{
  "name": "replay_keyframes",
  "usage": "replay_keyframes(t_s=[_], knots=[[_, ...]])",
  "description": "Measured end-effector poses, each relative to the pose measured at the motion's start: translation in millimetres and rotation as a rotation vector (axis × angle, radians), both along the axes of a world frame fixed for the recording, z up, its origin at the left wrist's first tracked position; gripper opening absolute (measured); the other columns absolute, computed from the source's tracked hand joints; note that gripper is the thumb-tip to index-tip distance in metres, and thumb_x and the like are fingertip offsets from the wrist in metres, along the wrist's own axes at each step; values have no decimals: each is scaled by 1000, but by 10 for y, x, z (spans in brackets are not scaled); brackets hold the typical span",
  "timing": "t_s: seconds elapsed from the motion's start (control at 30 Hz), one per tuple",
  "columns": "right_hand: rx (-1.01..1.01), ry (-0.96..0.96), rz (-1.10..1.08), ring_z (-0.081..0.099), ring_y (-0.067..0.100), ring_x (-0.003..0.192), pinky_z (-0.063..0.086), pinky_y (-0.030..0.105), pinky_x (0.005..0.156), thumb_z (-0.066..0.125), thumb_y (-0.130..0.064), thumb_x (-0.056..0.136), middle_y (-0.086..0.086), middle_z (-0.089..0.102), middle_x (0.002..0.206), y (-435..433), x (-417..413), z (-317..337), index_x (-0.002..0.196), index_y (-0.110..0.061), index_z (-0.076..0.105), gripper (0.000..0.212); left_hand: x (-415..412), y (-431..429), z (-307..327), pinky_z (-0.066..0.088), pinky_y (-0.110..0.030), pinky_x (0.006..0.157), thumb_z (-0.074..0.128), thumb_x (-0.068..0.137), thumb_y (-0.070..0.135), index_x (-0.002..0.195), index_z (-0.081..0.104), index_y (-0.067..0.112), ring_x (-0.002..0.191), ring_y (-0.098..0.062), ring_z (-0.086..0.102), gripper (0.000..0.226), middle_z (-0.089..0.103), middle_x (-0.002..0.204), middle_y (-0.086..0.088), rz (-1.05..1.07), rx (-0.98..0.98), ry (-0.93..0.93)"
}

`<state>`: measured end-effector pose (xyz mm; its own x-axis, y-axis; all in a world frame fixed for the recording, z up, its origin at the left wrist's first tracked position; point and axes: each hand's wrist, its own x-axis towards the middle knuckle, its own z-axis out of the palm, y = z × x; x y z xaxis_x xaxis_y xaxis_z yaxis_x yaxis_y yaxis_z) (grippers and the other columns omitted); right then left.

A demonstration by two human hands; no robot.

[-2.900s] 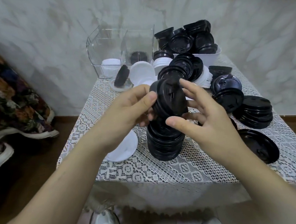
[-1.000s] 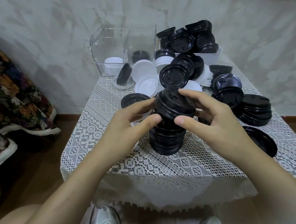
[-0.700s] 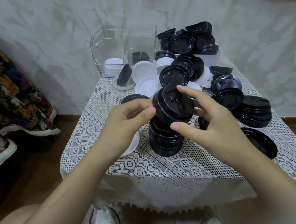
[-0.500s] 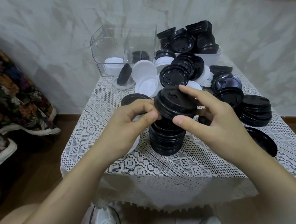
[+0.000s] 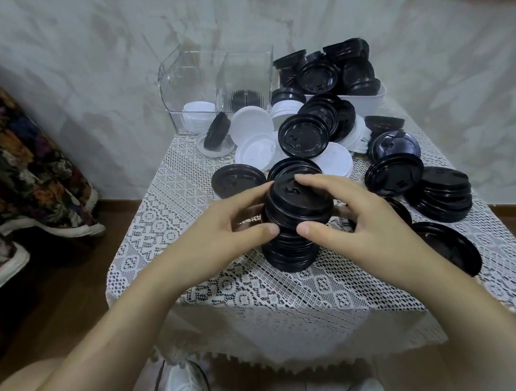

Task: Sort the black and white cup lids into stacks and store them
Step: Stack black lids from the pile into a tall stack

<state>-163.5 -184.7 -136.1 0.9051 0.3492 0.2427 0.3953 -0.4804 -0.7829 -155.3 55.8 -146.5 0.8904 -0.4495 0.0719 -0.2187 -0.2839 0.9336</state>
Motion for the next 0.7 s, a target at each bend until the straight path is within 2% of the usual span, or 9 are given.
replay_keyframes(t_s=[0.03, 0.1, 0.2, 0.33, 0.4, 0.5, 0.6, 0.7], knots=[[-6, 8, -3, 51, -7, 131, 40, 19, 106, 79, -33, 87, -30, 58, 134, 0, 0, 0, 140, -40, 59, 57, 3, 3, -6, 46, -23, 111, 69, 96, 10, 149, 51, 31, 135, 0, 54, 59, 64, 140, 18, 2, -2, 0], [-19, 20, 1, 51, -7, 131, 40, 21, 106, 79, -35, 87, -30, 58, 136, -2, -7, -3, 140, -42, 58, 57, 17, 16, -31, 43, -31, 116, 75, 94, 16, 152, 47, 30, 138, -1, 51, 66, 60, 144, 18, 15, -7, 15], [-54, 27, 14, 47, -11, 133, 36, 16, 104, 77, -39, 87, -32, 55, 139, 4, -7, -11, 141, -44, 57, 58, 23, 21, -59, 36, -45, 121, 78, 87, 21, 157, 40, 29, 141, -5, 49, 81, 56, 149, 17, 47, -28, 32], [-62, 23, 23, 45, -11, 134, 36, 16, 105, 77, -49, 85, -33, 53, 140, -4, 6, -16, 140, -46, 57, 59, 29, 26, -85, 40, -48, 118, 79, 87, 21, 155, 45, 30, 138, -9, 54, 77, 61, 145, 12, 52, -11, 0], [-47, 13, 29, 45, -9, 135, 37, 20, 106, 74, -60, 85, -33, 52, 141, -12, 9, -29, 140, -47, 56, 59, 26, 12, -99, 42, -45, 117, 82, 85, 25, 154, 45, 35, 136, -7, 55, 78, 63, 142, 15, 66, -5, -34], [-29, 2, 29, 44, -5, 139, 40, 25, 110, 65, -64, 85, -29, 50, 147, -16, 10, -53, 141, -49, 56, 59, 14, -36, -132, 45, -31, 114, 85, 80, 30, 154, 43, 39, 133, -1, 56, 85, 62, 142, 20, 71, 3, -66], [-10, 10, 24, 46, -5, 138, 46, 16, 103, 70, -61, 87, -27, 51, 146, -25, 0, -56, 139, -49, 58, 55, 15, -78, -178, 44, -21, 111, 85, 75, 31, 156, 39, 38, 132, 1, 57, 93, 62, 143, 15, 85, -8, -80], [12, 12, 25, 46, -4, 139, 44, 7, 98, 69, -58, 82, -25, 52, 147, -24, -10, -56, 138, -47, 60, 57, 11, -113, -224, 43, -23, 113, 92, 73, 34, 154, 40, 38, 131, 1, 57, 96, 63, 142, 14, 121, -29, -77]])
